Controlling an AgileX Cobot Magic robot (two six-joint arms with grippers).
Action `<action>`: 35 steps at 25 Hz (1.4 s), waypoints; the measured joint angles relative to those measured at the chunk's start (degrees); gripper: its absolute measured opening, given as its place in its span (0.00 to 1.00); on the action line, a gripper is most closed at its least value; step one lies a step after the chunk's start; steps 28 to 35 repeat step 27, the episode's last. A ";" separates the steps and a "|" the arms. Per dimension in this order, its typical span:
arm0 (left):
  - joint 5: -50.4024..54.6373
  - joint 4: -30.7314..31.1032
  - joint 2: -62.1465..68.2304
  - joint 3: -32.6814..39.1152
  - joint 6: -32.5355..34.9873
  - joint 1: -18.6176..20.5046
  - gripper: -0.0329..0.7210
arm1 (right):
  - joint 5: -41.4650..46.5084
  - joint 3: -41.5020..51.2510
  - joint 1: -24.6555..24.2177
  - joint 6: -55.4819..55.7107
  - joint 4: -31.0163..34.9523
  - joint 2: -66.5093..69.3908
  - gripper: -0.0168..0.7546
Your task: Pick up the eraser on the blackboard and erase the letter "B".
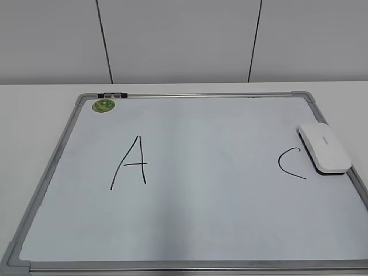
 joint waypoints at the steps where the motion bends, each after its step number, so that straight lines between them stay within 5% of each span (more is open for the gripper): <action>1: 0.00 0.00 0.00 0.00 0.00 0.09 0.53 | 0.00 0.00 0.00 0.00 0.00 0.00 0.78; 35: 0.00 0.00 0.00 0.00 0.00 0.14 0.46 | 0.00 0.00 0.00 0.10 0.00 0.00 0.78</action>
